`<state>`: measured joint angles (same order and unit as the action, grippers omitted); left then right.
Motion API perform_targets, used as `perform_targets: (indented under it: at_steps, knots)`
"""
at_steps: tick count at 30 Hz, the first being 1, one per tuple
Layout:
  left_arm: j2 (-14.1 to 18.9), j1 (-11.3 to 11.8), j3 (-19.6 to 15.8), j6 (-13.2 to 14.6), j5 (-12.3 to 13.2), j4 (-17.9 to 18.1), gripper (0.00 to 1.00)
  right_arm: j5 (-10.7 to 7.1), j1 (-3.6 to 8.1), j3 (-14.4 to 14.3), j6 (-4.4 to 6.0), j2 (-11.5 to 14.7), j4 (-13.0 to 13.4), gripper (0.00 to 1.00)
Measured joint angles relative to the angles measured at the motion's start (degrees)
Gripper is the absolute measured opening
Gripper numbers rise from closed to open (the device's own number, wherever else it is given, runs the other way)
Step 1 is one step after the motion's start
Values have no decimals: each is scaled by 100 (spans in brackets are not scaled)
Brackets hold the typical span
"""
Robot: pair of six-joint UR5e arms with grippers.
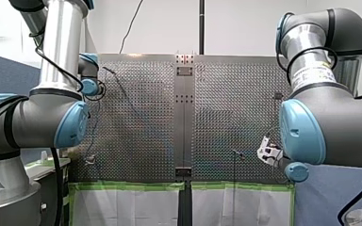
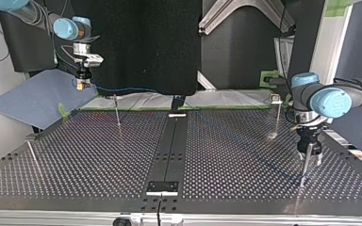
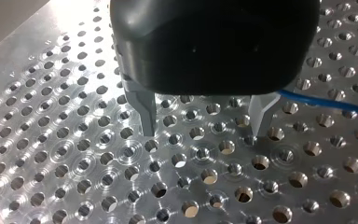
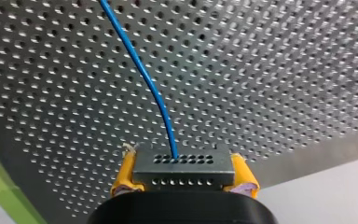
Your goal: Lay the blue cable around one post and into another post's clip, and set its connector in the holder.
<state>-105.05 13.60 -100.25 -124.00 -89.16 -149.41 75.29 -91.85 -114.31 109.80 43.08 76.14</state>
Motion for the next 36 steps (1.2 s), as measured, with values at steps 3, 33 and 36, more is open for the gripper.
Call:
perform_targets:
  at_steps: [3, 33, 36]
  knots:
    - [0, 0, -1, 0, 0, -1, 100, 128, 16, -24, -16, 136, -37, 0]
    - [1, -41, -2, 5, -256, -404, 100, 571, -139, -94, -1059, 709, -490, 0]
    - [2, -64, -2, 0, -293, -520, 100, 576, -170, -100, -1094, 703, -525, 0]
